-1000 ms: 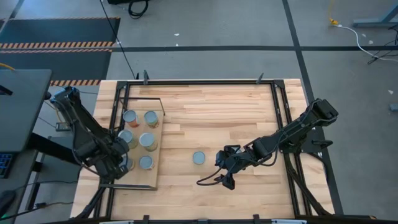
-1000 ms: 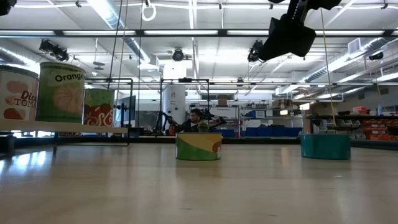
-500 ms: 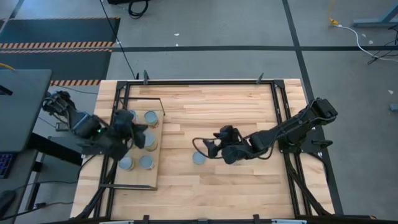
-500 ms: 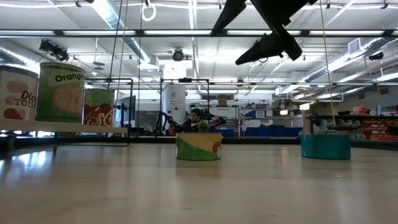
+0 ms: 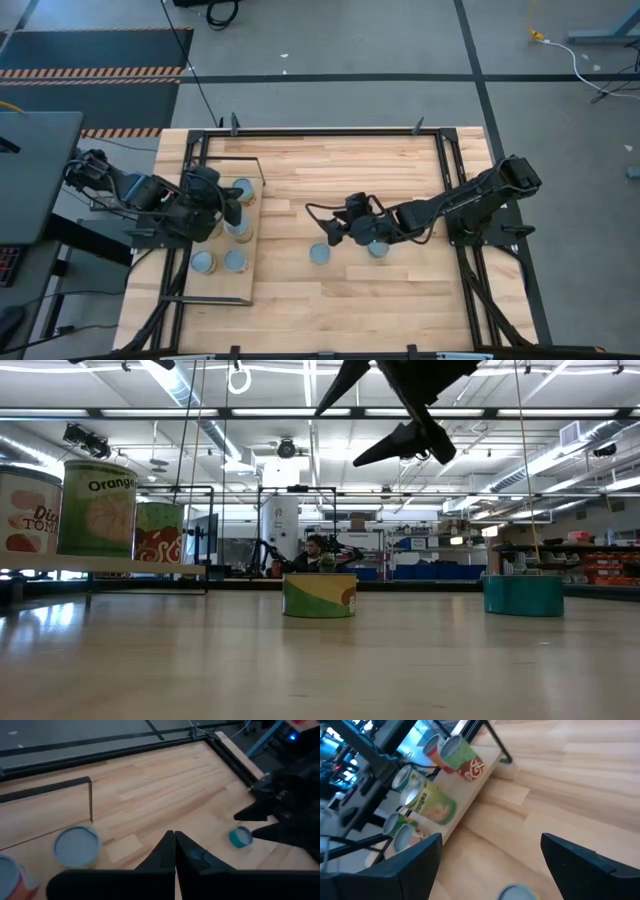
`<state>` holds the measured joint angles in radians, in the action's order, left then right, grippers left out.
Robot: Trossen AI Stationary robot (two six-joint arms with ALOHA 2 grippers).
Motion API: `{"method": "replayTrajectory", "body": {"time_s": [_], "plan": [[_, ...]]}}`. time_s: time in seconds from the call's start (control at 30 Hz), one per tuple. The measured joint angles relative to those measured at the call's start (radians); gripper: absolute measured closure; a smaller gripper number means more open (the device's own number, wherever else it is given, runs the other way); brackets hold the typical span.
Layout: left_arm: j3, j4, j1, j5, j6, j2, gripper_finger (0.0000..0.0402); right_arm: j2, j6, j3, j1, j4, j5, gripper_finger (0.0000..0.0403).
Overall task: Pick and place cans onto a shelf
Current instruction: Put the canned mushroom on the shelf
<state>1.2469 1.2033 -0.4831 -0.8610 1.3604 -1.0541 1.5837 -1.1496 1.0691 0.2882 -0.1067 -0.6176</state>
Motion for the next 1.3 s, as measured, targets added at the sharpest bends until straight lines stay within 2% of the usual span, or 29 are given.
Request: {"method": "replayTrajectory", "body": {"time_s": [0.2,0.43,0.6,0.73,0.93,1.17,1.3], "plan": [[-0.011,-0.071,-0.007,0.087,-0.090,-0.029,0.0397,0.000,0.000,0.000,-0.003,0.030,0.068,0.0057],[-0.012,-0.260,-0.002,0.379,-0.465,-0.043,0.0397,0.000,0.000,0.000,-0.004,0.055,0.100,0.0057],[-0.008,-0.341,-0.001,0.544,-0.507,-0.026,0.0397,0.000,0.001,0.000,-0.005,0.074,0.100,0.0057],[-0.008,-0.337,-0.003,0.668,-0.551,-0.019,0.0397,0.000,0.000,0.000,-0.004,0.077,0.101,0.0057],[-0.008,-0.334,-0.003,0.758,-0.617,-0.017,0.0397,0.000,0.000,0.000,-0.004,0.077,0.101,0.0057],[-0.009,-0.333,-0.017,0.795,-0.640,-0.019,0.0397,0.000,0.000,0.000,-0.004,0.084,0.101,0.0057],[-0.010,-0.405,-0.039,0.800,-0.647,-0.047,0.0397,0.000,0.000,0.000,-0.004,0.085,0.101,0.0057]]}}
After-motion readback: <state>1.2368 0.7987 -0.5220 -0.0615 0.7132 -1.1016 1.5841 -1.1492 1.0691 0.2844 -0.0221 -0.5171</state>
